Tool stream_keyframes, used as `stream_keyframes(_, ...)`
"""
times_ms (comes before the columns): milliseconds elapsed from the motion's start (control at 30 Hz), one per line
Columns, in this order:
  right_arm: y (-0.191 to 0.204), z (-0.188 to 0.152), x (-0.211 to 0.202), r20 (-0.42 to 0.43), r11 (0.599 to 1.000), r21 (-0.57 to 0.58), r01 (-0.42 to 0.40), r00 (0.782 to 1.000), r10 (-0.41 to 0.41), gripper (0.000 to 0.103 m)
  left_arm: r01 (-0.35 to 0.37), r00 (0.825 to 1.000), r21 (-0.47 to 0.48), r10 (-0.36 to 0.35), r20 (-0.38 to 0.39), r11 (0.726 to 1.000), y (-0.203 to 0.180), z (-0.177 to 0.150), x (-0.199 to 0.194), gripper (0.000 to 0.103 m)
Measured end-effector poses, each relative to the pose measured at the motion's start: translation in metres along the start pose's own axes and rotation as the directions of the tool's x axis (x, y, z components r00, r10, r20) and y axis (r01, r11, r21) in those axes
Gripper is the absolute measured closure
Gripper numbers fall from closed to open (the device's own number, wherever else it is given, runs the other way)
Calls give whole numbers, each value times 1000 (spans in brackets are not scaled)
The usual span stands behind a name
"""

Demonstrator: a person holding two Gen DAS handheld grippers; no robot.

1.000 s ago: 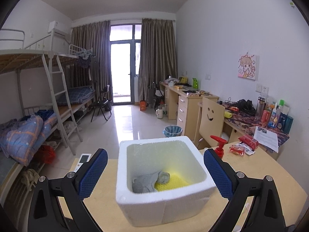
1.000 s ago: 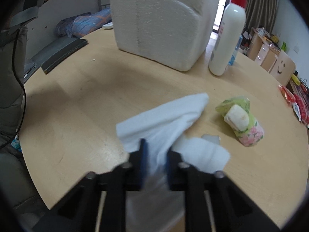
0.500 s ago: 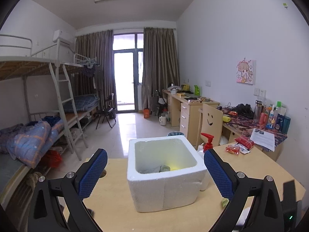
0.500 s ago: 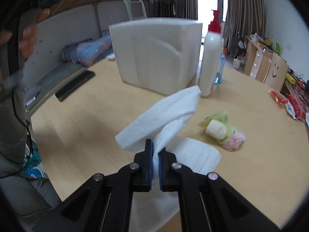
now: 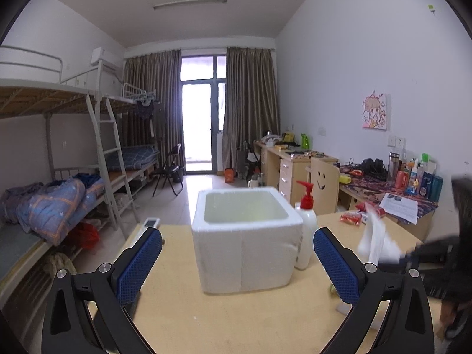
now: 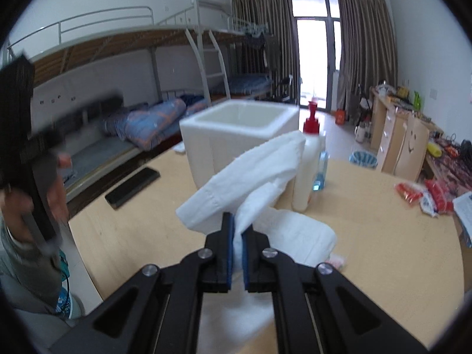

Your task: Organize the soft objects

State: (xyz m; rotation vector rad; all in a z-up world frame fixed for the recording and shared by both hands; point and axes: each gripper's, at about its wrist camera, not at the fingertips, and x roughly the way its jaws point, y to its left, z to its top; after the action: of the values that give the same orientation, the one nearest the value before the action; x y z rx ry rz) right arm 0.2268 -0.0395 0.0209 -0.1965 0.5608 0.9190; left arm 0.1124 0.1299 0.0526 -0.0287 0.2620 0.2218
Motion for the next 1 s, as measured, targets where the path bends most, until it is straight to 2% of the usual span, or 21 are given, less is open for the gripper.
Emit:
stream_keyframes(167,0,13,-10,51,1000,-3,-6,999,6,96,15,999,-28,-16,-52,999,-6,-26,0,0)
stream_keyframes(533,-10,29,-9,81,999,-34,-38,996,41,96,74,988,-33,-77,-136,997,-27,-61,19,0)
stream_keyframes(700,-17,39,-9,85,995,-62,-81,993,86,96,128,975,-37,-132,-179,991,-40,-74,28,0)
stream_keyframes(833,-22,47,-4,79,988,-85,-126,988,133,96,155,967,-20,-156,-203,988,-54,-80,35,0)
stream_keyframes(1000,-28,59,2,69,983,-115,-143,986,151,96,180,959,-14,-178,-222,984,-63,-84,46,0)
